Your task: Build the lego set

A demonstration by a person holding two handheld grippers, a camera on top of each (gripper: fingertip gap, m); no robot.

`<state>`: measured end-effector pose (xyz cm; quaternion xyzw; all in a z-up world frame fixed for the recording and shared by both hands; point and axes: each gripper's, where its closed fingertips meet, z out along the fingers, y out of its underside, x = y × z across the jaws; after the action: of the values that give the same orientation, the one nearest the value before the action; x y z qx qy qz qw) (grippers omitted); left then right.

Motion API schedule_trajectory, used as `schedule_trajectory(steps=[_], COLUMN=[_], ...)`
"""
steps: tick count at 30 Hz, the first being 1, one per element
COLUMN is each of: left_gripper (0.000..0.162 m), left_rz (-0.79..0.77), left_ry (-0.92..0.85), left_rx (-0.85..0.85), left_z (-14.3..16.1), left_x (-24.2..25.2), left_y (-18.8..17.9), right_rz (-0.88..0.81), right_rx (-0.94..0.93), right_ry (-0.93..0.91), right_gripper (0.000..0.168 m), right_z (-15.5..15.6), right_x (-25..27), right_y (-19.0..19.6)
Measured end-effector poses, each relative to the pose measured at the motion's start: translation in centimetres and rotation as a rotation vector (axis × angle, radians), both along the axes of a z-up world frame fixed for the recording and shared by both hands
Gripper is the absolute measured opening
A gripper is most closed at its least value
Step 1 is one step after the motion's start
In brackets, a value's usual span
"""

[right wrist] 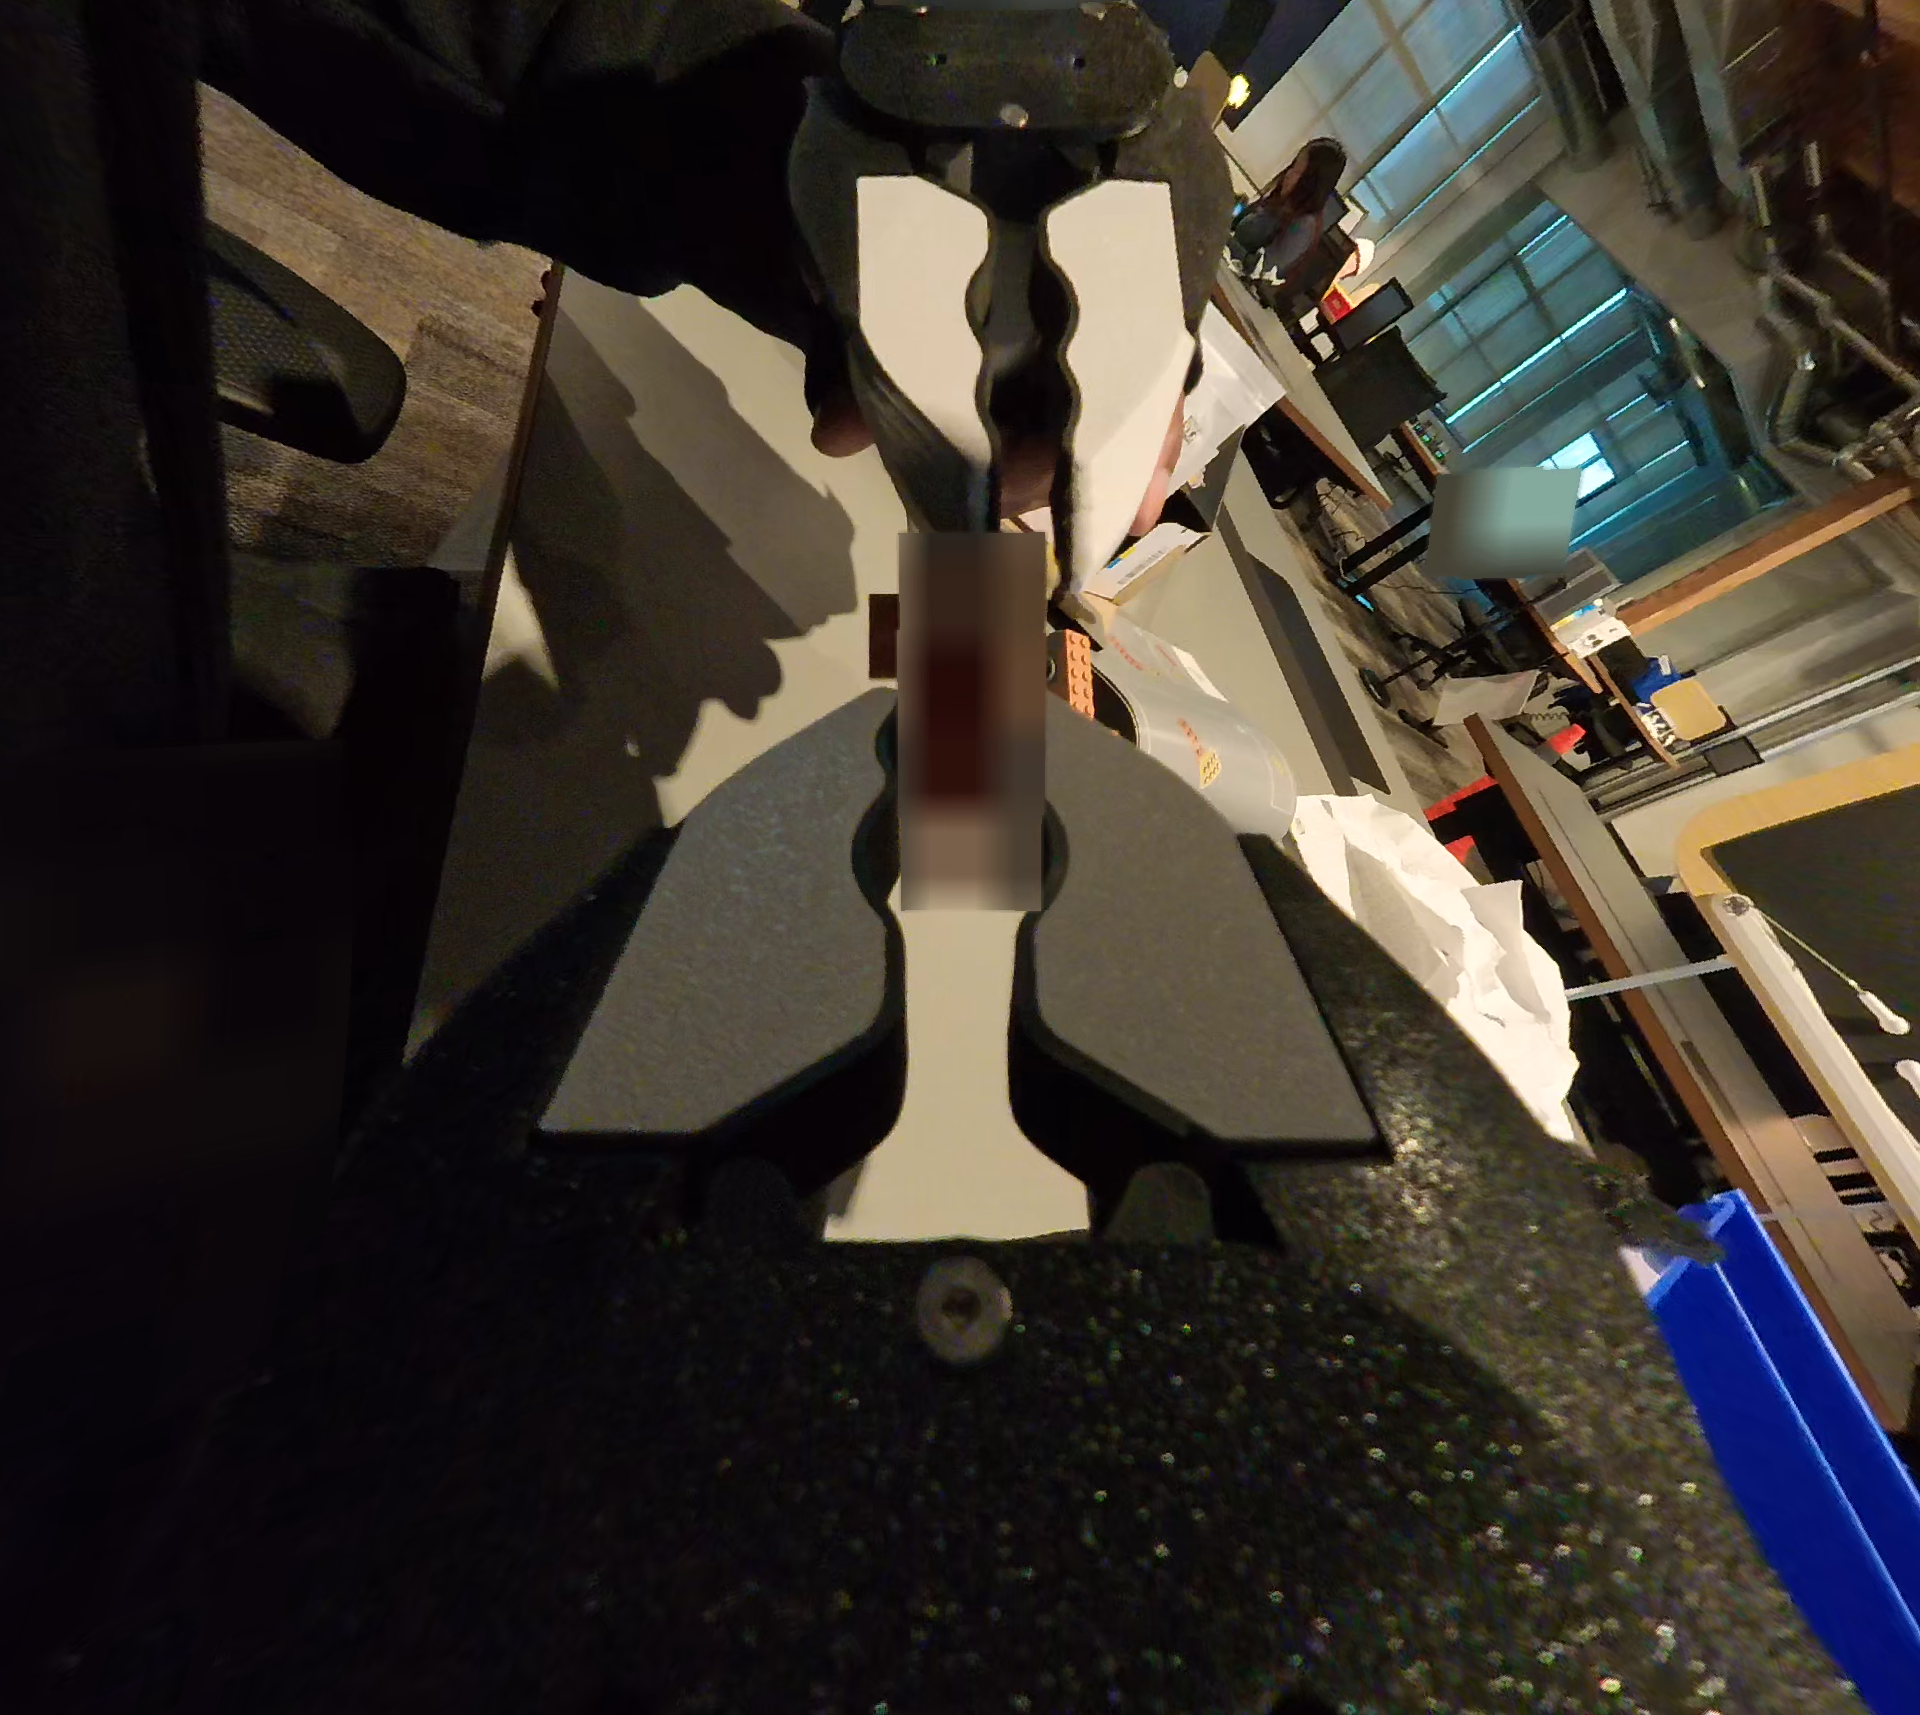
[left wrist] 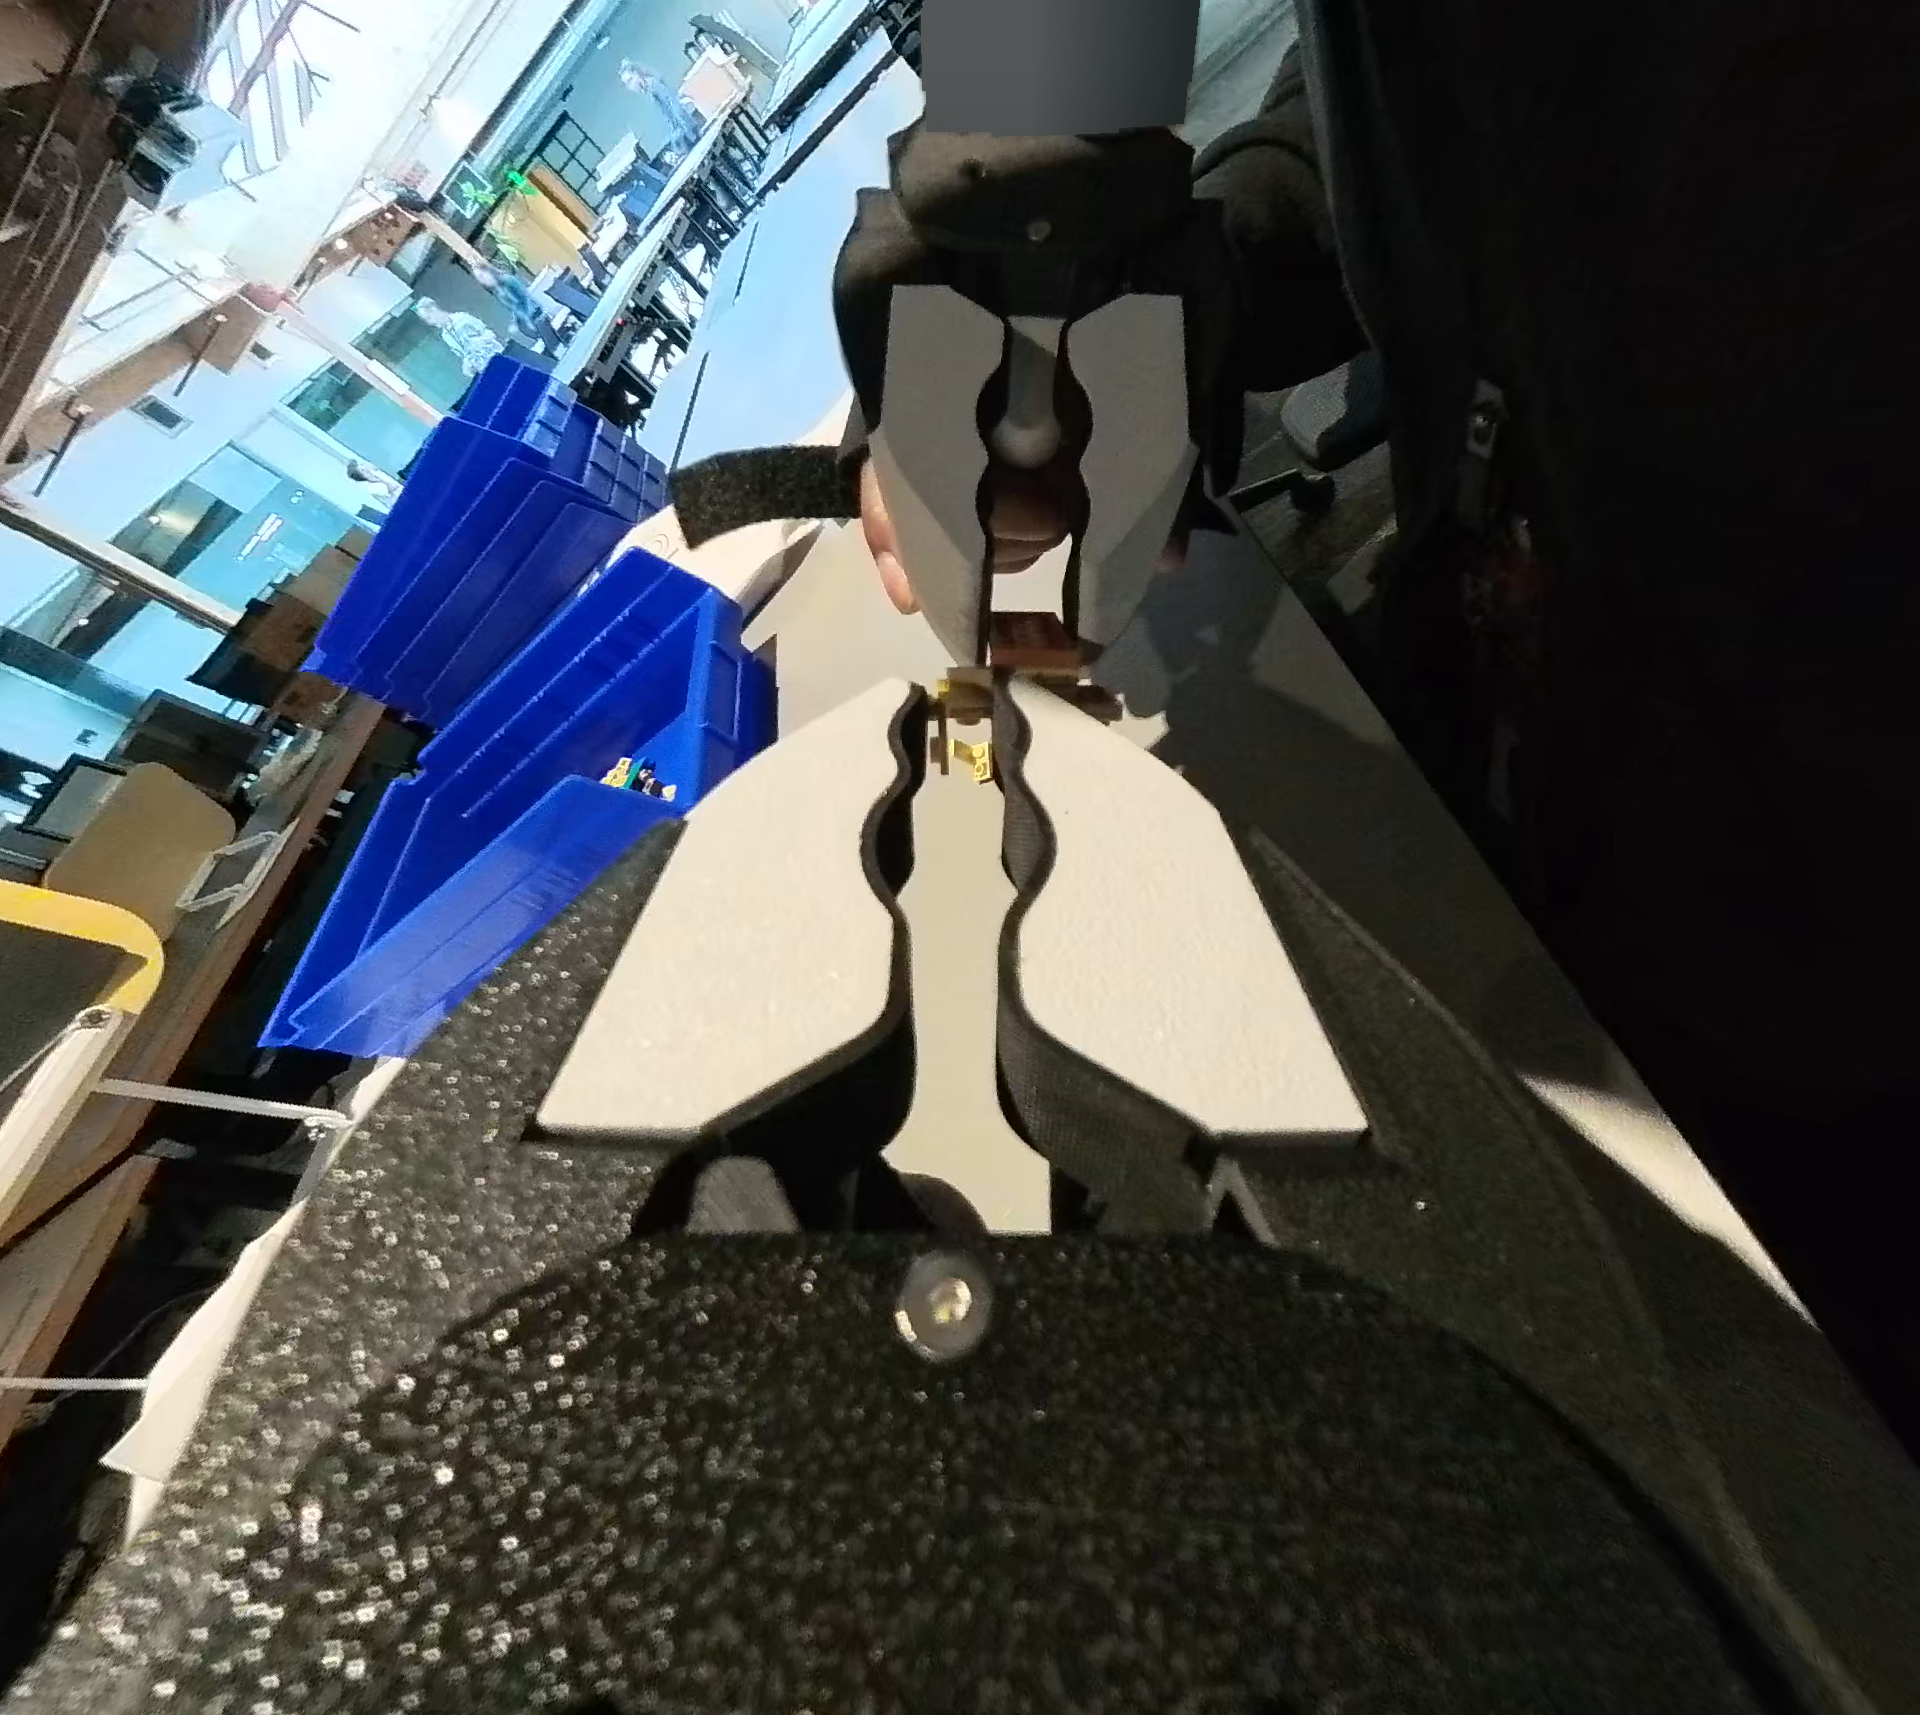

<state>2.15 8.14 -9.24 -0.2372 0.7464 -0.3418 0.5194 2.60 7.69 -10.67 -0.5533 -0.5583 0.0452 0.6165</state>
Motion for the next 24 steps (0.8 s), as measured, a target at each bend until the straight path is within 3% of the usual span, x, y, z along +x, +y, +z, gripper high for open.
schedule_trajectory(steps=[14, 24], left_gripper=[0.011, 0.011], left_rz=[0.013, 0.039], left_ry=[-0.006, -0.029], left_rx=[-0.019, -0.074], left_z=[-0.3, -1.0], left_x=[0.2, 1.2], left_y=[0.3, 3.0], right_rz=[0.002, 0.039], right_rx=[-0.004, -0.024], right_ry=[0.002, -0.018], right_gripper=[0.016, 0.016], right_z=[-0.3, -1.0], right_x=[0.1, 1.2], right_y=[0.3, 3.0])
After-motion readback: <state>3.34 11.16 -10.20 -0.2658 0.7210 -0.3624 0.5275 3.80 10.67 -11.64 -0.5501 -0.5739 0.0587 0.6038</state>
